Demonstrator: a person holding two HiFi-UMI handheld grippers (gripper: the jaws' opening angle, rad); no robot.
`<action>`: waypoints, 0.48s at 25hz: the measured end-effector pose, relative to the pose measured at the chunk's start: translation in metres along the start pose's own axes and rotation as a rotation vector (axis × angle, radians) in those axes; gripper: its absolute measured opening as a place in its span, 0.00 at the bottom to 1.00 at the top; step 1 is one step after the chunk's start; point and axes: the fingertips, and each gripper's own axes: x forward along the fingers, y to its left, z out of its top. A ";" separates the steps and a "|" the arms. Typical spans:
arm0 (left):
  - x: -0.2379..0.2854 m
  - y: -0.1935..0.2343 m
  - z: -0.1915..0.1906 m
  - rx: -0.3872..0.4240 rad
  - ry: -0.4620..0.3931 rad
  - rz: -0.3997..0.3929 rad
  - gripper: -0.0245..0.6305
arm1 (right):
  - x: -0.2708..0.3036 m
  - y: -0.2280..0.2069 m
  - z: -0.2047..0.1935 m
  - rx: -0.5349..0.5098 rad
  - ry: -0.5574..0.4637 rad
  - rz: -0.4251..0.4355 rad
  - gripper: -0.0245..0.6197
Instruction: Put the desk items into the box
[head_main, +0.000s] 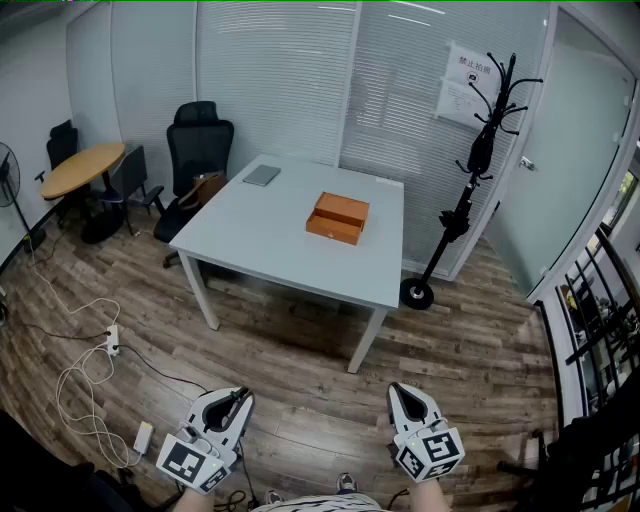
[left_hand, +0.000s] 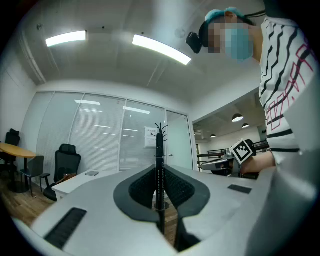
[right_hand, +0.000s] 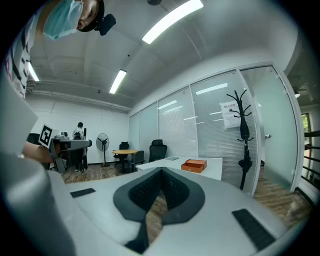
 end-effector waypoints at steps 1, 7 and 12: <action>0.007 -0.005 0.000 -0.003 -0.003 0.003 0.11 | 0.000 -0.007 0.001 -0.004 0.003 0.005 0.08; 0.042 -0.026 -0.004 0.001 0.003 0.039 0.11 | -0.002 -0.049 0.000 0.011 0.009 0.042 0.08; 0.071 -0.040 -0.011 -0.003 0.007 0.060 0.11 | 0.002 -0.068 -0.007 0.023 0.022 0.108 0.08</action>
